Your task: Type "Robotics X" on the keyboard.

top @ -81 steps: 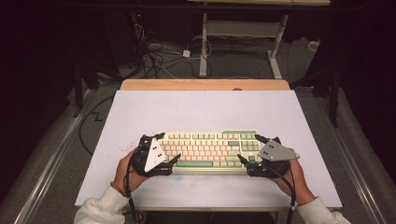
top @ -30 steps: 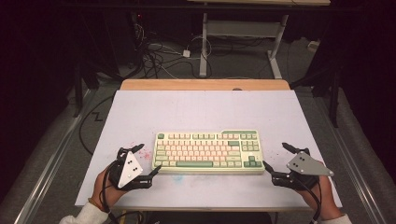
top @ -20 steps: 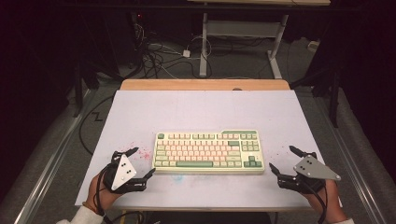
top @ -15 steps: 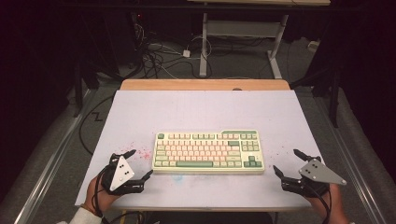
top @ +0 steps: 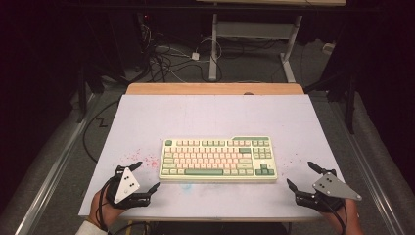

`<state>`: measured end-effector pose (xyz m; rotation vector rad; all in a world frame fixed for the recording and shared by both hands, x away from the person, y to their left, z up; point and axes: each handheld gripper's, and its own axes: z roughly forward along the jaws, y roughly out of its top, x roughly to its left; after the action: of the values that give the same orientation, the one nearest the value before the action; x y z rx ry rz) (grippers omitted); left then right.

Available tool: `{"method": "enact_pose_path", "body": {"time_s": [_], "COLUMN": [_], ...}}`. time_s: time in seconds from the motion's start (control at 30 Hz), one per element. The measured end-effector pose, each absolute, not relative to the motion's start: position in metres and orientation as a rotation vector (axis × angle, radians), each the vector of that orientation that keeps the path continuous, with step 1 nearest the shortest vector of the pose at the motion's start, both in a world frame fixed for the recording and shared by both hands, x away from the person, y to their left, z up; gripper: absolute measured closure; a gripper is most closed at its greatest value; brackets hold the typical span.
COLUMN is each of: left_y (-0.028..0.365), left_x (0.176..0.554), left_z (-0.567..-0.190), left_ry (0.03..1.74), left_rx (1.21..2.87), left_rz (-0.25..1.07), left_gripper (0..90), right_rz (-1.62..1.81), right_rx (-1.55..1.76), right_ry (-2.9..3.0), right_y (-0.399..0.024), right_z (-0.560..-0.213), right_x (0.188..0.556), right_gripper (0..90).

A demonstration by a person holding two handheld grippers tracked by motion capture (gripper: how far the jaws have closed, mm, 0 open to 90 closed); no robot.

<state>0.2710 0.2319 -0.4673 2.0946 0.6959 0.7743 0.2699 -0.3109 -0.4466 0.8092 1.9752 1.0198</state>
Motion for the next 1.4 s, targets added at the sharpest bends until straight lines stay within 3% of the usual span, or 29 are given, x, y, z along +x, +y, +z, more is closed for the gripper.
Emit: {"method": "enact_pose_path", "body": {"time_s": [1.4], "left_y": [0.2300], "left_x": [0.2765], "left_z": [-0.4682], "left_ry": [0.711], "left_rx": [2.106], "left_rz": [0.772], "left_gripper": [14.6], "right_rz": [1.008], "right_rx": [0.768], "right_ry": [1.999], "right_y": [-0.3032], "right_z": [-0.4469], "right_x": [0.2668], "right_gripper": [16.2]}}
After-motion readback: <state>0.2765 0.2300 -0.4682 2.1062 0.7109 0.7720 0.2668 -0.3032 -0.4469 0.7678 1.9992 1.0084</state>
